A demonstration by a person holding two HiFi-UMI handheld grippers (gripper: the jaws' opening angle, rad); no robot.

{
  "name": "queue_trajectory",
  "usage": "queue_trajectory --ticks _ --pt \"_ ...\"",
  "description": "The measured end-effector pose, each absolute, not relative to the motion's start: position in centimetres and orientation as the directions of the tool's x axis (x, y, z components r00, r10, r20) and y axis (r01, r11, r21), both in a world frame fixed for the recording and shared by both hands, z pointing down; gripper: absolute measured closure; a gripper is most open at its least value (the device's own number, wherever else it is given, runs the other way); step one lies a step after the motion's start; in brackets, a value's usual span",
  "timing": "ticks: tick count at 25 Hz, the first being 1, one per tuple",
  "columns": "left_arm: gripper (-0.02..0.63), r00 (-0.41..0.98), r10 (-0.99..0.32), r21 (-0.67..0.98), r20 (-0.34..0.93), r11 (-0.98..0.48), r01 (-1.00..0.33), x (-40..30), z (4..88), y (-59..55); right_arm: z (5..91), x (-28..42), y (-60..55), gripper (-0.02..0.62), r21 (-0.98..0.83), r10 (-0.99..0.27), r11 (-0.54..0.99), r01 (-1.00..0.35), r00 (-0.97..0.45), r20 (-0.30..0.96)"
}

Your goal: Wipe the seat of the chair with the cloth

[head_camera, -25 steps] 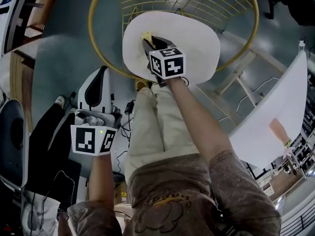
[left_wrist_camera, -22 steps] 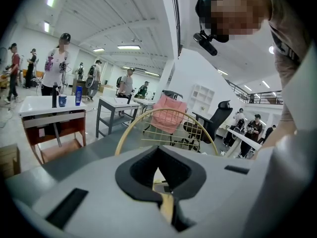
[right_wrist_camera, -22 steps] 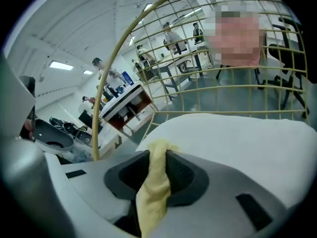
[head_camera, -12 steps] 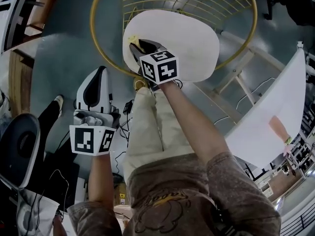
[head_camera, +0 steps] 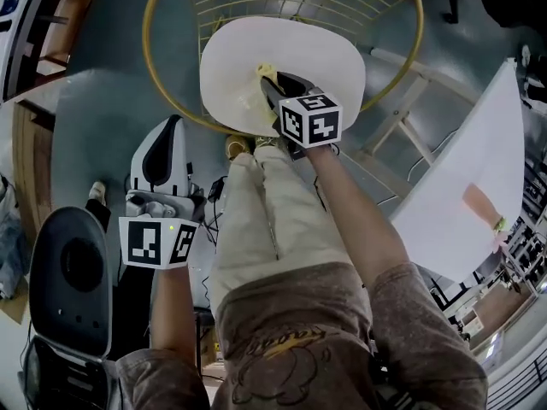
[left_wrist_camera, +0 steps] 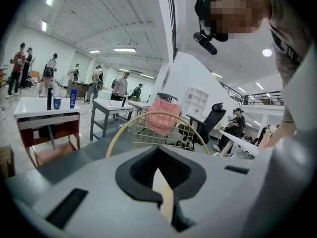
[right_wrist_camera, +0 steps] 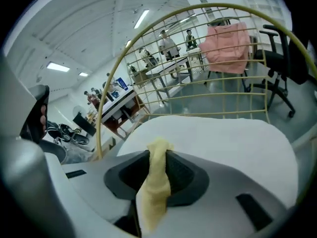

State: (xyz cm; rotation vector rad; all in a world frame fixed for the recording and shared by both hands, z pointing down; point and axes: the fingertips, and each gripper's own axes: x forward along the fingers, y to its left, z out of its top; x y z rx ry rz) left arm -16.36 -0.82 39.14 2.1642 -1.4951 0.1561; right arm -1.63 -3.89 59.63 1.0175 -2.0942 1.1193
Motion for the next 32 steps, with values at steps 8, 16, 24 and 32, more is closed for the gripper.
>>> queue_trajectory --ticks 8,16,24,32 --pt "0.603 0.446 -0.825 0.349 0.348 -0.327 -0.878 -13.7 37.7 -0.5 58.1 9.0 -3.2 0.482 -0.325 -0.429 0.248 -0.913 -0.404 0.808" --pt "0.603 0.481 -0.810 0.349 0.336 -0.367 -0.862 -12.2 37.3 -0.8 57.4 19.8 -2.9 0.482 -0.220 -0.487 0.059 -0.974 -0.221 0.845" --pt "0.603 0.483 -0.802 0.350 0.351 -0.366 -0.862 -12.1 38.1 -0.4 58.0 23.0 -2.6 0.482 -0.154 -0.484 0.030 -0.988 -0.149 0.862" --pt "0.603 0.479 -0.802 0.353 0.358 -0.359 -0.864 -11.9 38.4 -0.6 60.0 22.8 -2.5 0.483 -0.146 -0.445 0.046 -0.988 -0.151 0.883"
